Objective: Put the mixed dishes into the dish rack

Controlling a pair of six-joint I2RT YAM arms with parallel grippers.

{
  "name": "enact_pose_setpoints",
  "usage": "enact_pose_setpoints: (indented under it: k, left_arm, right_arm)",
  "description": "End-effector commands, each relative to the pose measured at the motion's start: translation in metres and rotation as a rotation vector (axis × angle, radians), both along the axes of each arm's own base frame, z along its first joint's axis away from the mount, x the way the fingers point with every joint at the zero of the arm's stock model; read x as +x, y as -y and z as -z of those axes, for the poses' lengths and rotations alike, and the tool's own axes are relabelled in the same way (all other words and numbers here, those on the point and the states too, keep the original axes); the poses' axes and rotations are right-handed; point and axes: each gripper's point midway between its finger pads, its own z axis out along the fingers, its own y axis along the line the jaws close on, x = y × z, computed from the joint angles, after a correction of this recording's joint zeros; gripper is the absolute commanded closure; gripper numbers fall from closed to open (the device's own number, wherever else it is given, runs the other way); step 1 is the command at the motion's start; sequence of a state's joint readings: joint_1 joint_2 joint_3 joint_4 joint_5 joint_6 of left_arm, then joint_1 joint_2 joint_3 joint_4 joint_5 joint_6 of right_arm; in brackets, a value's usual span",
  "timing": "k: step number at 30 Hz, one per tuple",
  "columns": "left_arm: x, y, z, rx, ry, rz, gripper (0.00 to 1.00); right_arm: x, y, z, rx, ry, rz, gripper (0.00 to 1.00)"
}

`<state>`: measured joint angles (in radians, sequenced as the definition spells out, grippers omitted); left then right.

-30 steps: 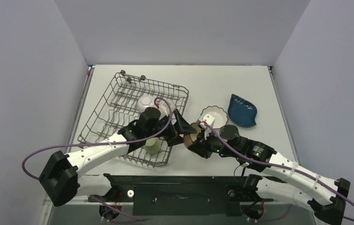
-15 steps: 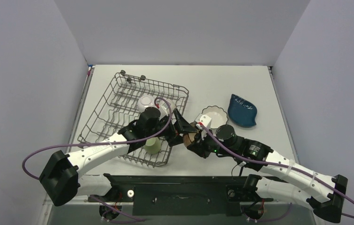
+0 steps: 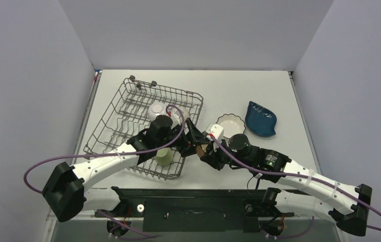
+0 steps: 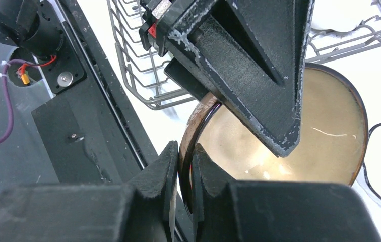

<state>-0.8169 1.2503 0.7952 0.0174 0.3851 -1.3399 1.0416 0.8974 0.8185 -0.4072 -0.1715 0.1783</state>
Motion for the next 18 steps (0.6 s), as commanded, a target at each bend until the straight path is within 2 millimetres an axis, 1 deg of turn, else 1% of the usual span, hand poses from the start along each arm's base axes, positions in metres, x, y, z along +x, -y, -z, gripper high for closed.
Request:
enact_pose_setpoints:
  k: [1,5,9,11,12,13,14,15,16,17,18]
  left_arm:
    - [-0.005,0.0,-0.029,-0.063,0.083,0.036,0.24]
    - [-0.003,-0.002,-0.031,-0.068,0.105,0.021,0.27]
    - [-0.001,-0.003,-0.038,-0.091,0.149,0.016,0.36]
    - [-0.001,-0.004,-0.041,-0.098,0.174,0.019,0.44]
    - [-0.002,-0.004,-0.041,-0.097,0.182,0.019,0.51]
    - [-0.002,-0.005,-0.041,-0.095,0.193,0.019,0.55]
    - [-0.001,-0.007,-0.042,-0.094,0.202,0.014,0.63]
    - [0.0,-0.008,-0.042,-0.09,0.211,0.013,0.66]
    - [0.001,-0.01,-0.043,-0.092,0.217,0.006,0.75]
    - [0.001,-0.011,-0.044,-0.094,0.222,0.005,0.79]
    - [0.002,-0.013,-0.046,-0.098,0.229,0.001,0.85]
  right_arm:
    - [0.015,-0.017,-0.06,0.137,0.155,0.006,1.0]
    - [0.014,-0.019,-0.06,0.138,0.155,-0.002,1.0]
    - [0.014,-0.021,-0.059,0.139,0.151,-0.004,1.0]
    - [0.014,-0.022,-0.059,0.139,0.145,-0.005,1.0]
    - [0.014,-0.023,-0.06,0.14,0.142,-0.004,1.0]
    - [0.014,-0.023,-0.061,0.141,0.142,-0.008,1.0]
    - [0.014,-0.024,-0.061,0.143,0.145,-0.01,1.0]
    - [0.014,-0.024,-0.061,0.144,0.147,-0.007,1.0]
    - [0.015,-0.024,-0.061,0.146,0.15,-0.004,0.96]
    - [0.016,-0.024,-0.061,0.144,0.152,0.0,0.95]
    - [0.017,-0.025,-0.061,0.141,0.155,-0.001,0.93]
